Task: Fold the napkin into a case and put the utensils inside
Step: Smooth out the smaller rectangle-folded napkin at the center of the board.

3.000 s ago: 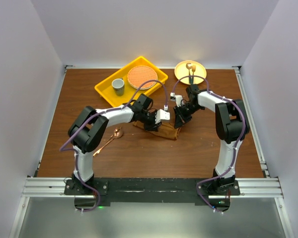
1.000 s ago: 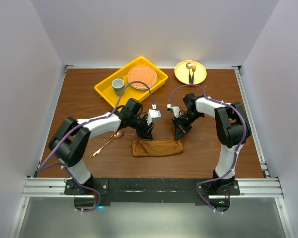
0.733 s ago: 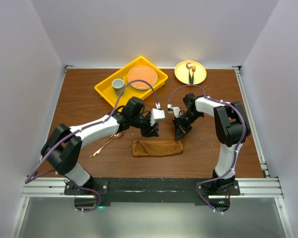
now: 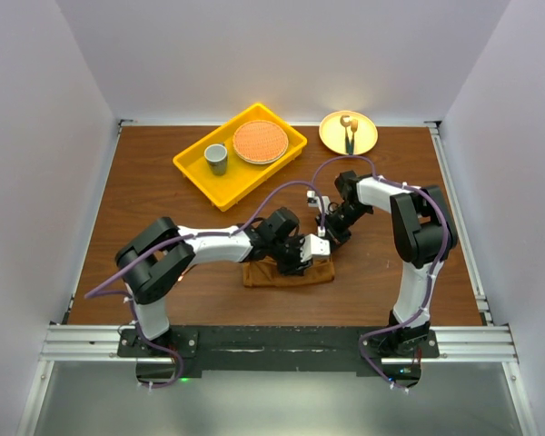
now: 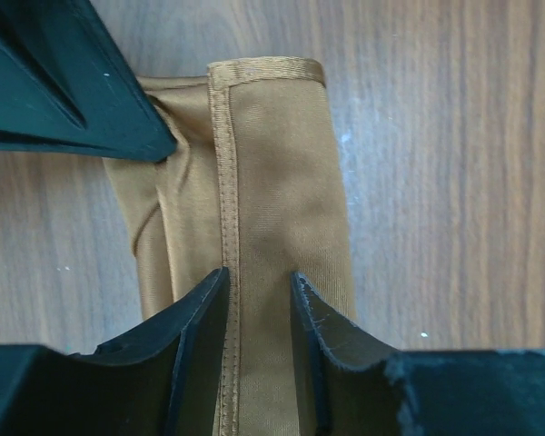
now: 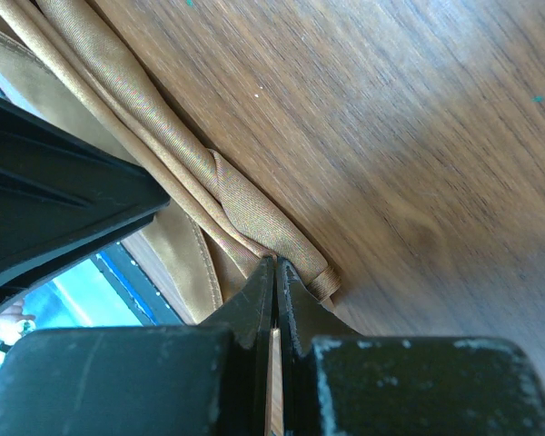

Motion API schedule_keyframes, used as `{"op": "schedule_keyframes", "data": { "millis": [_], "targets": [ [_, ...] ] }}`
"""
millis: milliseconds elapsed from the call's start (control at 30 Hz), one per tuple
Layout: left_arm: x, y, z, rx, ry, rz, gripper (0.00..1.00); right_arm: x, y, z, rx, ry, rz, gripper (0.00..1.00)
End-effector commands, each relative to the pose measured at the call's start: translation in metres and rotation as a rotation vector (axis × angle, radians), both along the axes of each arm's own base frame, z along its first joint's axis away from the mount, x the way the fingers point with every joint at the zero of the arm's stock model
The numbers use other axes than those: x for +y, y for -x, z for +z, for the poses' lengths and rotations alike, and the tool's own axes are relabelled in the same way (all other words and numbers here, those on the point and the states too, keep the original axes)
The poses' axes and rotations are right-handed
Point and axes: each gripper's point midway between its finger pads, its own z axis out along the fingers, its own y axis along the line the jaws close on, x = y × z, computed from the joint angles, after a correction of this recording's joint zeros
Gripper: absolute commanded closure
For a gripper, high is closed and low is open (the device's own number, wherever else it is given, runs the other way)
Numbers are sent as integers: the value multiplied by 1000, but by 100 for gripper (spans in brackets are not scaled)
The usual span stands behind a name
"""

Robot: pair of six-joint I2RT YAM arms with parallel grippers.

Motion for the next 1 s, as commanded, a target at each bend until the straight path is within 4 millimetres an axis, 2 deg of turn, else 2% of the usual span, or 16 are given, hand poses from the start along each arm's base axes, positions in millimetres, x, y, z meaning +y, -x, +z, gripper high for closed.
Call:
{"op": "schedule_keyframes", "data": {
  "millis": [0,167,300,367,433,467,533,700,767,800,833,967],
  "targets": [
    [-17,-15,17,-70,55,-1,63,0,-10,-6,-38,5,22,100],
    [-17,-22,26,-112,66,10,64,-1,-10,-7,-43,8,31,100],
    [-14,-23,14,-110,25,7,66,-1,-10,-7,-44,8,34,100],
    [-13,-22,12,-105,18,7,71,-1,-10,-7,-46,7,35,100],
    [-11,-21,12,-99,11,6,84,-2,-10,-7,-47,8,36,100],
    [-10,-20,13,-97,11,6,86,-1,-11,-7,-48,6,37,100],
    [-9,-20,19,-105,22,9,90,-2,-12,-7,-57,6,42,100],
    [-3,-14,21,-95,10,3,95,-1,-13,-8,-60,7,48,100],
    [0,-14,19,-98,3,11,88,-1,-14,-8,-61,8,48,100],
    [1,-15,17,-101,-3,18,73,-1,-14,-8,-60,7,46,100],
    [2,-15,16,-98,-6,23,69,-1,-14,-8,-61,7,46,100],
    [3,-14,10,-87,-21,20,66,-2,-14,-8,-61,9,49,100]
  ]
}}
